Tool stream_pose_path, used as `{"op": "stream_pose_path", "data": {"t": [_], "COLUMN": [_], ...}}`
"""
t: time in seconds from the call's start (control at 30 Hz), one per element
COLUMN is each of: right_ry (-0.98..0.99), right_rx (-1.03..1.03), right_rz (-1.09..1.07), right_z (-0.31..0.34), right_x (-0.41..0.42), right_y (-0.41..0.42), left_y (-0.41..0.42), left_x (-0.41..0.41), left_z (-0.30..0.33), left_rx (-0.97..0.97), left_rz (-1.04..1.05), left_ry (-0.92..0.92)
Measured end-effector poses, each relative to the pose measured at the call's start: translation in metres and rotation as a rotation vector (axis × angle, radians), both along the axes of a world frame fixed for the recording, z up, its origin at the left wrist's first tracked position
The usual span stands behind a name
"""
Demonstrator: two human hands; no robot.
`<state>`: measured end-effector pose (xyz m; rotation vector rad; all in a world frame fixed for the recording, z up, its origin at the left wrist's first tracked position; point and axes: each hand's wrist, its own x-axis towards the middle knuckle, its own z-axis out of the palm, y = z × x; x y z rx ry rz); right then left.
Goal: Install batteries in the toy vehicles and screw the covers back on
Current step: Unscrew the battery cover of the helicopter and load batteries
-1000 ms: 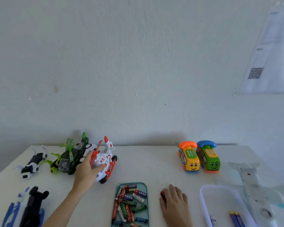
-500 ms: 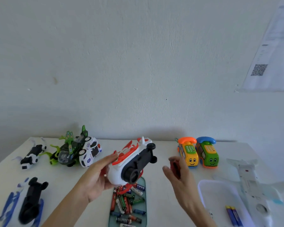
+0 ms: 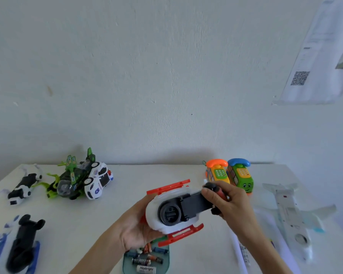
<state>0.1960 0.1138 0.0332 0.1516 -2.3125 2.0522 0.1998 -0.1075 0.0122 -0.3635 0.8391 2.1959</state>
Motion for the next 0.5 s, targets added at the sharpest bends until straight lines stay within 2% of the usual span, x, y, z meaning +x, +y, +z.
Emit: {"op": "stream_pose_path", "data": {"t": [0.23,0.3,0.33,0.37,0.43,0.5], "right_ry": [-0.076,-0.073,-0.064,-0.055,-0.034,-0.020], "right_rx": [-0.025,-0.032,-0.021,-0.004,0.021,0.032], "right_rz": [-0.292,-0.354,-0.372,-0.385,-0.400,-0.411], "right_z": [-0.030,-0.034,-0.035,-0.034,-0.032,-0.032], "right_x": [0.012,0.012,0.012,0.011,0.008,0.005], "right_y": [0.002,0.005,0.008,0.010,0.015,0.018], "left_y": [0.009,0.013,0.013,0.012,0.008,0.009], "left_x": [-0.010,-0.011,-0.011,-0.010,-0.005,-0.003], "left_z": [-0.030,-0.043,-0.053,-0.063,-0.087,-0.102], "left_rx": [-0.216,-0.497,-0.740,-1.022,-1.473,-1.657], "left_rz": [0.119,0.194,0.184,0.109,-0.287,-0.777], "left_ry": [0.072,0.216,0.368,0.586,1.062,1.354]}}
